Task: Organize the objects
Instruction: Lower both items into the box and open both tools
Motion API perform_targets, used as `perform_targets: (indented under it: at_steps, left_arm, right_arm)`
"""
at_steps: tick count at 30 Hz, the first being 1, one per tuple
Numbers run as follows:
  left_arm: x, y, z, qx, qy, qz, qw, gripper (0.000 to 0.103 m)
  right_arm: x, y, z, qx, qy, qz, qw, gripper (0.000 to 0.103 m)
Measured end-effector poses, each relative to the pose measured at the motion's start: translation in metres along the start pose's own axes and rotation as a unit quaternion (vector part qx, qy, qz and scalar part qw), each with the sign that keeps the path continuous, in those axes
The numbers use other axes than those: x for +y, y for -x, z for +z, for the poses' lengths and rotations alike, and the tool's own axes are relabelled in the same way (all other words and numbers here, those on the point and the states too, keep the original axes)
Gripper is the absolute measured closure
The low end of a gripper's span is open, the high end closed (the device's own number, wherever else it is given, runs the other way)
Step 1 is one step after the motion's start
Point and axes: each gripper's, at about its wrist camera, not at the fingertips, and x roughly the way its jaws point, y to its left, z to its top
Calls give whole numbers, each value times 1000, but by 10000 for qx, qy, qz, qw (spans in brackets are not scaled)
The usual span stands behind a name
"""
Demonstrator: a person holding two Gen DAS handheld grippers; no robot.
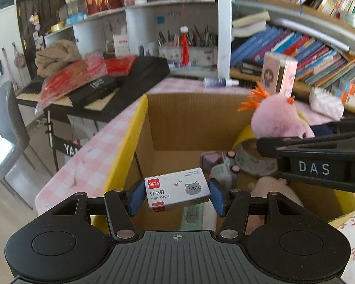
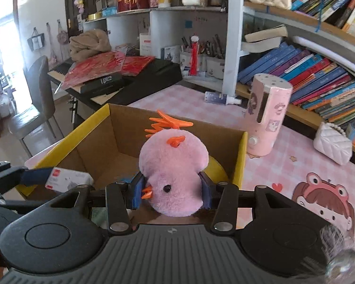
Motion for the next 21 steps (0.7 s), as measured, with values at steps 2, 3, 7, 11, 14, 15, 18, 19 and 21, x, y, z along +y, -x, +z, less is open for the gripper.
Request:
perform_targets:
  at_steps: [2, 3, 7, 11, 14, 15, 18, 19, 21]
  left_arm:
    - [-3, -4, 1, 38, -83, 51, 9999, 46]
    - [-5, -6, 1, 47, -154, 65, 9998, 46]
    - [-10, -10, 2, 73, -291, 60, 9995, 46]
    - [-15, -17, 1, 220, -389, -44, 9990, 44]
    - [-18, -18, -2, 272, -436, -75, 9986, 45]
    - [-19, -17, -3, 261, -476, -86, 9985, 45]
    - [-22, -13, -3, 184, -565, -77, 9982, 43]
    - [-23, -13, -3, 188, -604, -33, 9980, 41]
    - [-22, -10, -4, 137, -612, -28, 9980, 39]
  right_arm:
    - [1, -8, 0, 97, 70, 72, 9999, 59]
    - [1, -12, 0, 155, 95, 102, 9998, 59]
    - [-1, -28, -1, 395, 152, 203, 9989, 59]
    - [1, -36, -2, 518, 321, 235, 9979, 59]
    - [2, -42, -3, 634, 369, 314, 9968, 59]
    - [3, -43, -3, 668, 410, 319, 9964, 59]
    - [6, -46, -2, 737, 533, 354, 9952, 58]
    - [7, -47, -2, 793, 586, 366, 9945, 58]
    - [9, -47, -1, 801, 617, 393, 9941, 58]
